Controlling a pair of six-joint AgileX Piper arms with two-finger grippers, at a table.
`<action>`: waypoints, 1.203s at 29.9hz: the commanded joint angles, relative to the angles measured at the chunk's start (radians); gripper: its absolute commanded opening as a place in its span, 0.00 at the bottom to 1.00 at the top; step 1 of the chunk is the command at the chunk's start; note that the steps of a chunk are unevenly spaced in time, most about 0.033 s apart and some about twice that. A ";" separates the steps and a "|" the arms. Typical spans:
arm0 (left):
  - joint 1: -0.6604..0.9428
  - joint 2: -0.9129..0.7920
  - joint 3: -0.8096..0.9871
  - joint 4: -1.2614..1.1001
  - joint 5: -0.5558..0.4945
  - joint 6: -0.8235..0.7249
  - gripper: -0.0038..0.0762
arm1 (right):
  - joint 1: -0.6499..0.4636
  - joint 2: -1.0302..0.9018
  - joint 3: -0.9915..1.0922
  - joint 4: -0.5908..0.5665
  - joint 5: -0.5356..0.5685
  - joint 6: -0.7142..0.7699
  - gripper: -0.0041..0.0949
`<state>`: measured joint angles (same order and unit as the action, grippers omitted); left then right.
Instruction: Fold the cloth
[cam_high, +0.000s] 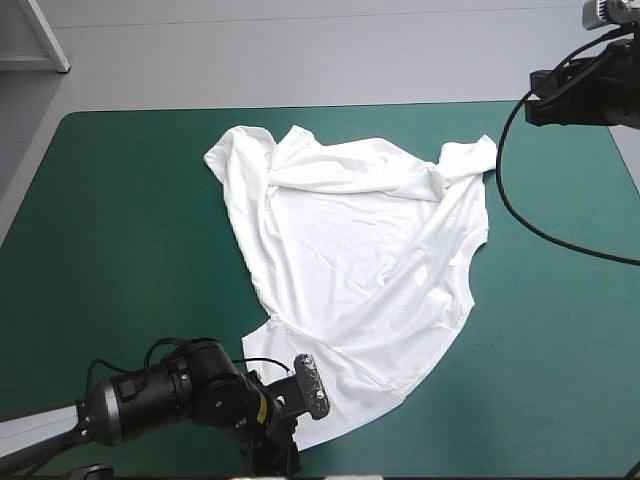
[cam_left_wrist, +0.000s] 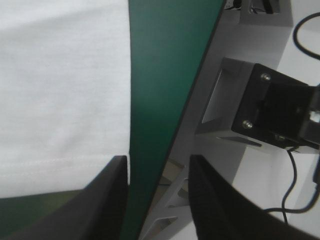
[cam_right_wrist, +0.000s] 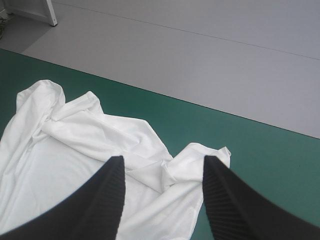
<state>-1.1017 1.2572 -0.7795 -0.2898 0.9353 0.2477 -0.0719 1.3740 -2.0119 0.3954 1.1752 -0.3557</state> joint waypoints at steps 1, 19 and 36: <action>-0.012 0.010 0.029 0.000 -0.122 -0.010 0.42 | -0.004 -0.028 -0.027 0.035 -0.067 -0.002 0.51; -0.009 0.242 0.033 0.412 -0.104 -0.285 0.07 | -0.004 -0.028 0.006 -0.014 -0.035 -0.010 0.51; -0.009 0.156 0.033 0.506 -0.184 -0.475 0.07 | -0.004 0.187 0.449 -0.053 -0.236 0.006 0.51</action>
<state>-1.1216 1.4206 -0.7574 0.1031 0.7765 -0.2056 -0.0719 1.5277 -1.5536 0.3063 1.0413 -0.3430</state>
